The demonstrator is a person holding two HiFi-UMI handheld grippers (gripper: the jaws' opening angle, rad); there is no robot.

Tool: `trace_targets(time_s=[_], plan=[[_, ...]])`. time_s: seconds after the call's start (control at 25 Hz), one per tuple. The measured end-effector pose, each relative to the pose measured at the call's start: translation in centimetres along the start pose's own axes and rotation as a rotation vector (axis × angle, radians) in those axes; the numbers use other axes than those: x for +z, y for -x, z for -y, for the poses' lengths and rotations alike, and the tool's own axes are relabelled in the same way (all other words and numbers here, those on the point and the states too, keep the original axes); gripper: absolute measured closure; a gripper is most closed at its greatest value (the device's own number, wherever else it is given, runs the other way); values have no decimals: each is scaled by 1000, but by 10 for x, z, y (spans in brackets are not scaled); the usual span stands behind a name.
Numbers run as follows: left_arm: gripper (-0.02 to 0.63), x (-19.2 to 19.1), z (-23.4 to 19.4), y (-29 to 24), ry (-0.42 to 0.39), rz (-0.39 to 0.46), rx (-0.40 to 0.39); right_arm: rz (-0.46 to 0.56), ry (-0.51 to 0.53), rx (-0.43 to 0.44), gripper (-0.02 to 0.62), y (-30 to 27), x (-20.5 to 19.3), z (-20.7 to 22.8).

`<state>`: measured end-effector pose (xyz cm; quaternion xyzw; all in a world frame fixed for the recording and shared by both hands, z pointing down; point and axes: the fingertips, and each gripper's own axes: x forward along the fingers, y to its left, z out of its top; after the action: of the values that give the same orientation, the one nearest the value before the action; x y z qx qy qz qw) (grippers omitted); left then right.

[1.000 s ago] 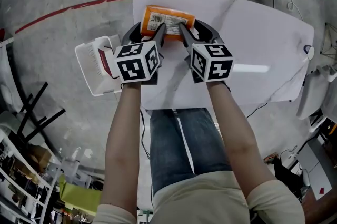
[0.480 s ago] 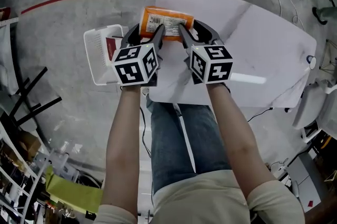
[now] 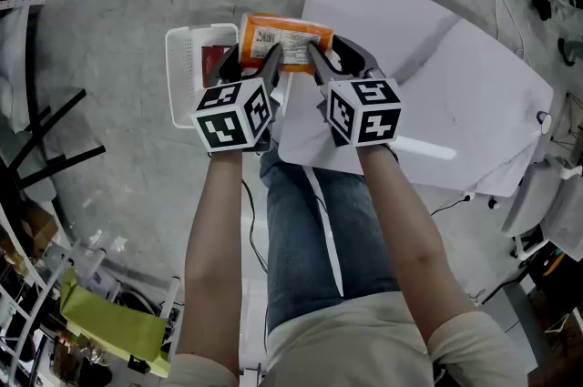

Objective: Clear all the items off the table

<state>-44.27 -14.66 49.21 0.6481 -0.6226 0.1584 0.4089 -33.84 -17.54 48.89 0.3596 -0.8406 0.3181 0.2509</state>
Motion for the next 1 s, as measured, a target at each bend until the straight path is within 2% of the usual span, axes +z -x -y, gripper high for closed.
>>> trace_targets(time_s=[1.0], plan=[[321,-46,-138,82,148,44,106,-88,120,114,445,-55,-43,-145]])
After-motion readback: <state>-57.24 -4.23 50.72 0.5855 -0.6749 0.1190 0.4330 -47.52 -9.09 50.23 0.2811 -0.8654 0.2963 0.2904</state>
